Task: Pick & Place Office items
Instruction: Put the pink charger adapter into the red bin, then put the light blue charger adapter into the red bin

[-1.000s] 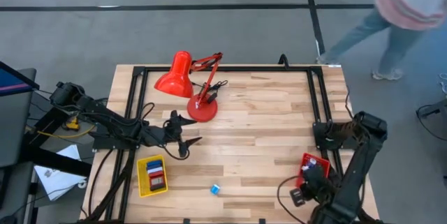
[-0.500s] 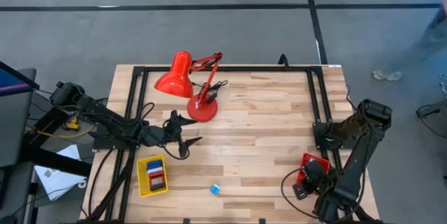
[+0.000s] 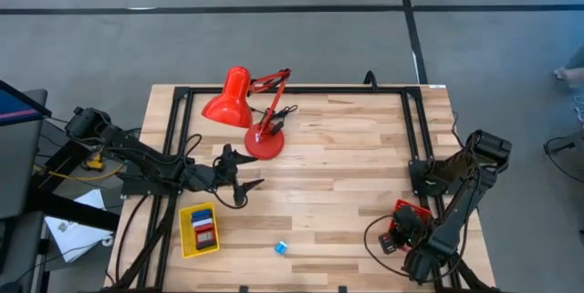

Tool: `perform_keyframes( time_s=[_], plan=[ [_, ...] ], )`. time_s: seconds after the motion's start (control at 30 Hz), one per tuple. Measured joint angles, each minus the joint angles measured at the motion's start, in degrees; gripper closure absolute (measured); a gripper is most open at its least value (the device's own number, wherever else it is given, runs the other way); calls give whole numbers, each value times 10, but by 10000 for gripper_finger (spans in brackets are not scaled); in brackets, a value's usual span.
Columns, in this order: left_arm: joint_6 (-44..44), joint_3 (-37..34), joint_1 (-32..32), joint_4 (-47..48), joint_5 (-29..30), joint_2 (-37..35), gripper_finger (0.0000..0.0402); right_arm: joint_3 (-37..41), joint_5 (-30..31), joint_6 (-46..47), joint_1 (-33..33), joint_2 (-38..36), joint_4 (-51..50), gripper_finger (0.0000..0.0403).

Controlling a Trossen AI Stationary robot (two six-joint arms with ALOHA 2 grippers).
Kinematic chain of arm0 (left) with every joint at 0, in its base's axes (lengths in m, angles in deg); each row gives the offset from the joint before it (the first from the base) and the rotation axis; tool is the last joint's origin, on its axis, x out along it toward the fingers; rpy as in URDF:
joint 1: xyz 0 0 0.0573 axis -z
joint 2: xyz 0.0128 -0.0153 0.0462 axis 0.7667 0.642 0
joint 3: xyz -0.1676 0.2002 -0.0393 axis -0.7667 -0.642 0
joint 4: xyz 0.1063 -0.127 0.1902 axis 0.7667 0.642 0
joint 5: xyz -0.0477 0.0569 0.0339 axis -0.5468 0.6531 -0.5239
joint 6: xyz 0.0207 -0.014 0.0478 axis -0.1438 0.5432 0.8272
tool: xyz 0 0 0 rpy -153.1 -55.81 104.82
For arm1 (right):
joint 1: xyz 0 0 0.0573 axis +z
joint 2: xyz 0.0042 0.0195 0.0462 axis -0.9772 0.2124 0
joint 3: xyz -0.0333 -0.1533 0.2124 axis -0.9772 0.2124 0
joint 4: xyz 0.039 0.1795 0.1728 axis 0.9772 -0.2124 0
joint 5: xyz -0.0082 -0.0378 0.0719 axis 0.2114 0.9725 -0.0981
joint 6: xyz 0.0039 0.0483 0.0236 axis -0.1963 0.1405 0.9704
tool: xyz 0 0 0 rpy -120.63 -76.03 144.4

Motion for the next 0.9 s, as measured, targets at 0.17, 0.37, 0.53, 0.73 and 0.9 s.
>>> perform_keyframes(
  time_s=[0.17,0.37,0.53,0.73,0.9],
  plan=[
    [-14,0,0,0,0,0,73,15,0,-10,-5,0,12,262],
    [-15,0,0,0,0,0,73,15,0,-63,-10,0,36,239],
    [-15,0,0,1,0,0,73,15,-6,-63,-16,0,23,219],
    [-15,0,0,1,0,0,73,12,-44,-61,-23,-7,8,199],
    [-15,0,0,2,-19,0,73,-33,-45,-61,-23,-35,-55,193]
  ],
)
